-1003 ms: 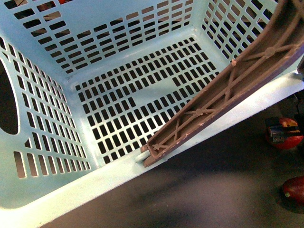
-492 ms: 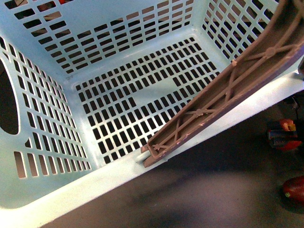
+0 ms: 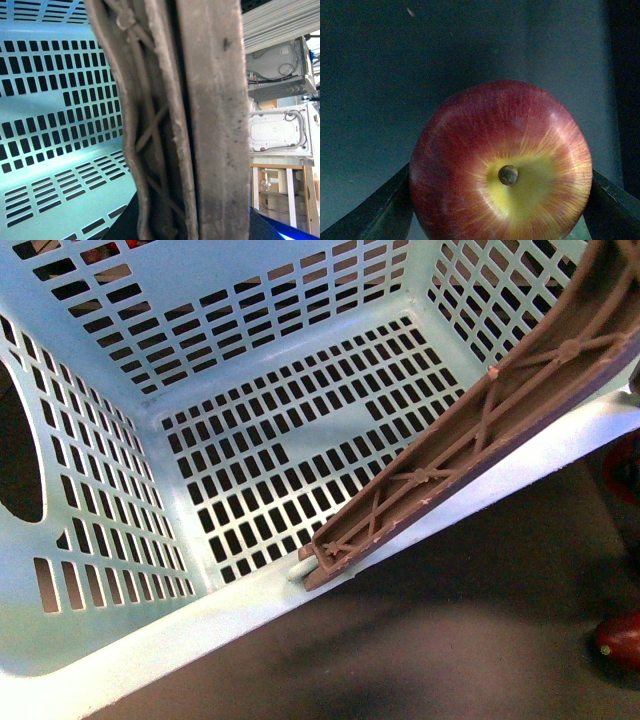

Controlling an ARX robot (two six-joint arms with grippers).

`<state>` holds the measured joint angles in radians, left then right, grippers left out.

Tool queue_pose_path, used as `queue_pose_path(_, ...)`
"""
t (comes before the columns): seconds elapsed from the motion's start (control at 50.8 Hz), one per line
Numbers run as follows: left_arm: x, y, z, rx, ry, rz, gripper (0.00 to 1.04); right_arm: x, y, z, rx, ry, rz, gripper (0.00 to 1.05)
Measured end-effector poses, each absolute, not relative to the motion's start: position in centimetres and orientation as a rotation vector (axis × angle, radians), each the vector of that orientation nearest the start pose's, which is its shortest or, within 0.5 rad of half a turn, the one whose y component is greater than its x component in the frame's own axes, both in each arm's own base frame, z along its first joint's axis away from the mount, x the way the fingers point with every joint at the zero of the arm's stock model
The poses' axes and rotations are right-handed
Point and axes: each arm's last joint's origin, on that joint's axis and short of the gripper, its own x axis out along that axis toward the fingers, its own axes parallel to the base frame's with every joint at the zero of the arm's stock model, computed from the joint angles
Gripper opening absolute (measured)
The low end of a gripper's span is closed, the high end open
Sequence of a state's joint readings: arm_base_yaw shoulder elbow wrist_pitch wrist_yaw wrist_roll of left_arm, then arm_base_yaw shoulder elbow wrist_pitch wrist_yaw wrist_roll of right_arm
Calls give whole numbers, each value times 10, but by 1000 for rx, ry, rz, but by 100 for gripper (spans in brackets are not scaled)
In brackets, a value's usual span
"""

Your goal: Pick apple with right arm and hold basket with left

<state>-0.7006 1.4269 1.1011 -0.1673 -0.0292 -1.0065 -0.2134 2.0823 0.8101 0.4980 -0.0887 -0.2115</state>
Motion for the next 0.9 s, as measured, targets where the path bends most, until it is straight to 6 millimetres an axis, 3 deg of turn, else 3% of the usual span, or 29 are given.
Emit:
queue_pose_path(0.118,244,-205,297,-771,747,-359,17,324,-74,97,-28,670,-4,80)
queue_pose_path(0.354,244,-205,297,-771,747,-358,17,302,-70,174,-19,487,-11,80)
queue_pose_path(0.472,244,-205,297,-772,747,-359,17,290,-60,211,-34,382,-5,80)
queue_pose_path(0.59,244,-205,297,-772,747,-359,17,278,-35,253,-28,252,33,80)
queue_pose_path(0.708,244,-205,297,-771,746,-358,17,276,-4,274,-15,182,107,80)
queue_pose_path(0.905,244,-205,297,-772,747,-359,17,278,48,281,8,157,252,80)
